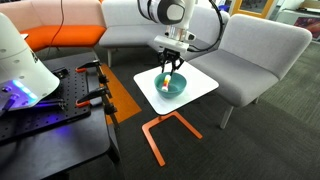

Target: Put the bottle in the bowl

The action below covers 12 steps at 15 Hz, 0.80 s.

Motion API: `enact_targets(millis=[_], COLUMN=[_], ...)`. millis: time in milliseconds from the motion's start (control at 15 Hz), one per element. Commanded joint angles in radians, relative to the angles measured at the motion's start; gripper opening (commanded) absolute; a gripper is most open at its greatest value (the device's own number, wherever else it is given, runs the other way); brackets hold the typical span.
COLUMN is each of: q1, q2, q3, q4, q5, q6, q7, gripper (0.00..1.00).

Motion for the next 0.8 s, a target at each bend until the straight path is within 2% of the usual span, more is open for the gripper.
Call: enact_targets(millis=[0, 133, 200, 733], q1=[0.012, 0.011, 0.008, 0.073], q2=[0.0, -0.028, -0.041, -0.226], q3=[-0.009, 0.0, 0.008, 0.011], q4=[0.013, 0.008, 0.004, -0.152], q5=[-0.04, -0.02, -0.004, 0.043], q6=[0.018, -0.011, -0.028, -0.041], q7=[0.006, 0.026, 0.037, 0.238], gripper=[0.81, 0.96, 0.99, 1.0])
